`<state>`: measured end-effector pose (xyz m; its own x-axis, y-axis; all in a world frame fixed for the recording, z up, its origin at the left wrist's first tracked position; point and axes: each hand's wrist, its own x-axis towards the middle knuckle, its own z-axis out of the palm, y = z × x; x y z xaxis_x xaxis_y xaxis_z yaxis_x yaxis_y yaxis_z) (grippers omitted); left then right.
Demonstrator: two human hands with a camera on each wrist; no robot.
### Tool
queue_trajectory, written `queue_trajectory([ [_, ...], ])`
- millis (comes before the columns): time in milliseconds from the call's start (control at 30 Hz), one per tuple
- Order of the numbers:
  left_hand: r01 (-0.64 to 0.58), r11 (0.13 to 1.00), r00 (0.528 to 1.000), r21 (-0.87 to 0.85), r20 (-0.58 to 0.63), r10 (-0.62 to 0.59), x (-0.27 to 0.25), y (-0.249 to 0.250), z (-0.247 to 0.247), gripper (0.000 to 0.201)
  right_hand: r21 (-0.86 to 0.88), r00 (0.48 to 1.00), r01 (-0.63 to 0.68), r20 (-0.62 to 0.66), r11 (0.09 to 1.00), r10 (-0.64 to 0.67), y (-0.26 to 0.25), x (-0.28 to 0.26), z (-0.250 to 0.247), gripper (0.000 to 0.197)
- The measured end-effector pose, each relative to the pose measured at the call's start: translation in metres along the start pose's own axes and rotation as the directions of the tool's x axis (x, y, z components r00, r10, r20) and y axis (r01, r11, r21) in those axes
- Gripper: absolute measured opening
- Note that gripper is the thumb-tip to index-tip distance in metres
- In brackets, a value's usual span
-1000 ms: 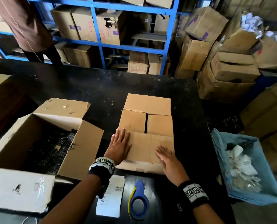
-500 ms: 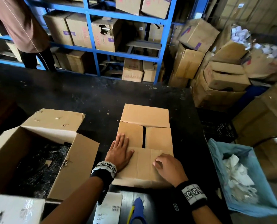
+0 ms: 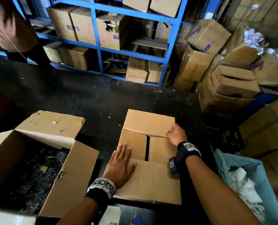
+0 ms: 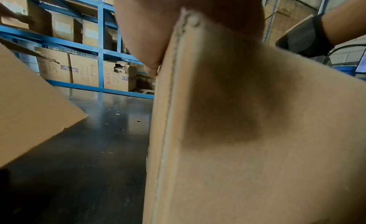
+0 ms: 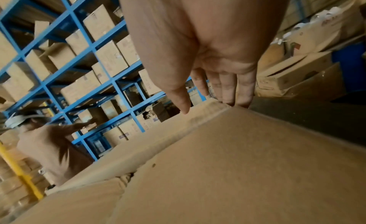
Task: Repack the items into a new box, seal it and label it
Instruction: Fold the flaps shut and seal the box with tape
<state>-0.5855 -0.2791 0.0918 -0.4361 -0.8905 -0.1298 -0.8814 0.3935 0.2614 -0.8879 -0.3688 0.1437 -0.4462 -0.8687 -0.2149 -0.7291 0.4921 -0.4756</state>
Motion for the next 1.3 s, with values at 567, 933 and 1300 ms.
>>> queue_trajectory([
  [567,0.062,0.898,0.924,-0.435,-0.315,-0.216,-0.009,-0.009,-0.003,0.085,0.373,0.986,0.148,0.015,0.916,-0.165,0.070,-0.148,0.003,0.039],
  [933,-0.102,0.994,0.995,0.040,-0.002,0.102,-0.010,-0.005,0.000,0.087,-0.373,0.945,0.306,0.234,0.876,-0.231,0.077,-0.184,0.051,0.084],
  [1300,-0.054,0.994,0.998,0.098,-0.018,0.056,-0.016,0.004,-0.002,0.087,-0.353,0.946,0.320,0.172,0.879,-0.275,0.080,-0.179,0.053,0.081],
])
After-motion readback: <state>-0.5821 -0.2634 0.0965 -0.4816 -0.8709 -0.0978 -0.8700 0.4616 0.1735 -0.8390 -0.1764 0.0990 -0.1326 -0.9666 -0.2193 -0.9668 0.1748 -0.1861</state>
